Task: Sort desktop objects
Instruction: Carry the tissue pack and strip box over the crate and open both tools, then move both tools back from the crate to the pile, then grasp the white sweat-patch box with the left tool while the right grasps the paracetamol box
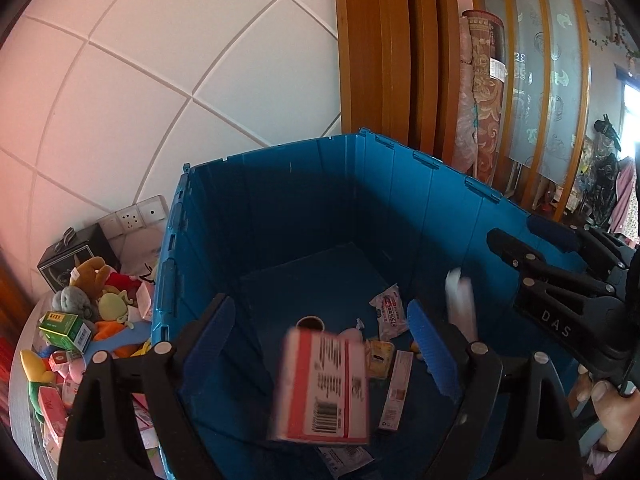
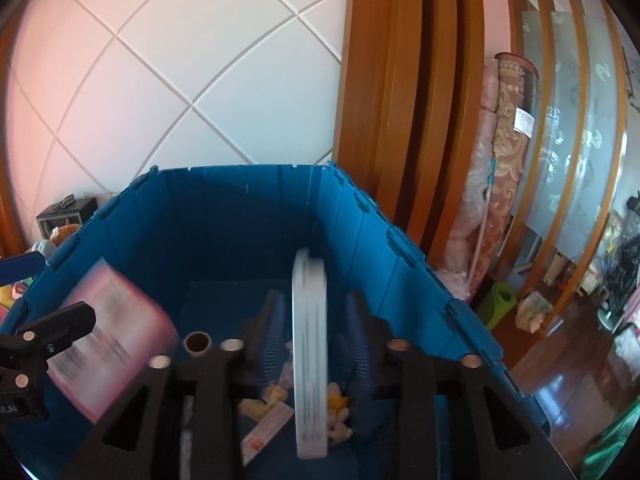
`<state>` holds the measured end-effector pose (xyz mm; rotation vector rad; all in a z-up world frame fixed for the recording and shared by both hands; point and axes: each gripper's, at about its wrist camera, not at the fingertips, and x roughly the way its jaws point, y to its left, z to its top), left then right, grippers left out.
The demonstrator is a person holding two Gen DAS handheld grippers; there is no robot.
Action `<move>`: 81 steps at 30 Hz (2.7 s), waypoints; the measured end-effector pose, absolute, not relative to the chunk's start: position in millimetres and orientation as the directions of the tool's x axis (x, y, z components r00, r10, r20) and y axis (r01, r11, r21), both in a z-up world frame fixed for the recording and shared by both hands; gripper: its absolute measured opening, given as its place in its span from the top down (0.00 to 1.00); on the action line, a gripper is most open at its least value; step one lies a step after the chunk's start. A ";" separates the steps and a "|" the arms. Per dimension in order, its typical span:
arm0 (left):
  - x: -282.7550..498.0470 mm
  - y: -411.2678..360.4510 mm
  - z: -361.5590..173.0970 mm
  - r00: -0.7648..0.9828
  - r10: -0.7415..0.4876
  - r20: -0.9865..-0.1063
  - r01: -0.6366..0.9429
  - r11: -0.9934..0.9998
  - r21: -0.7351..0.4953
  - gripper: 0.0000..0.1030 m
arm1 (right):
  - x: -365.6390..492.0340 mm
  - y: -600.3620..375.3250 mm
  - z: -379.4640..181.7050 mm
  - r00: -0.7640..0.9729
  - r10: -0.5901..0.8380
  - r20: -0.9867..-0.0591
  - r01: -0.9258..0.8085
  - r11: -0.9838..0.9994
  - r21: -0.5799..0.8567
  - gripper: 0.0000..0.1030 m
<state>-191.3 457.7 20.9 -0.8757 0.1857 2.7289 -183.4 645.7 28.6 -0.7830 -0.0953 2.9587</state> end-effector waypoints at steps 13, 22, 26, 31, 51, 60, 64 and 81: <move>-167.1 430.0 37.2 -0.826 0.303 -0.476 -0.322 -0.946 -0.044 0.14 | -165.1 627.9 37.0 -0.880 0.137 -0.455 -0.086 -0.988 -0.131 0.00; -113.8 354.0 66.8 -0.926 0.192 -0.326 -0.186 -0.981 -0.049 0.14 | -113.1 585.9 70.7 -0.951 0.037 -0.307 -0.011 -0.996 -0.086 0.00; -105.8 304.2 52.4 -0.928 0.078 -0.365 -0.066 -0.997 -0.047 0.14 | -103.7 548.5 78.6 -0.962 -0.072 -0.264 0.089 -0.995 -0.050 0.00; -94.3 242.7 27.9 -0.897 -0.048 -0.438 0.074 -0.996 -0.043 0.14 | -104.0 495.8 76.2 -0.943 -0.221 -0.250 0.235 -0.972 -0.024 0.00; -32.0 -1.9 -123.2 -0.547 -0.364 -0.754 0.568 -0.823 -0.014 0.14 | -98.3 304.8 -2.5 -0.711 -0.515 -0.479 0.595 -0.803 -0.020 0.00; -46.0 -55.1 -193.2 -0.445 -0.271 -0.854 0.569 -0.822 -0.036 0.14 | -129.3 272.8 -104.1 -0.590 -0.363 -0.721 0.522 -0.853 0.002 0.00; -67.9 -58.6 -207.2 -0.456 -0.228 -0.860 0.539 -0.840 -0.063 0.14 | -131.0 265.4 -131.0 -0.539 -0.324 -0.778 0.501 -0.865 0.013 0.00; -88.2 -66.6 -258.5 -0.414 -0.151 -0.898 0.483 -0.872 -0.077 0.13 | -124.8 222.7 -194.1 -0.376 -0.263 -0.888 0.546 -0.838 0.017 0.00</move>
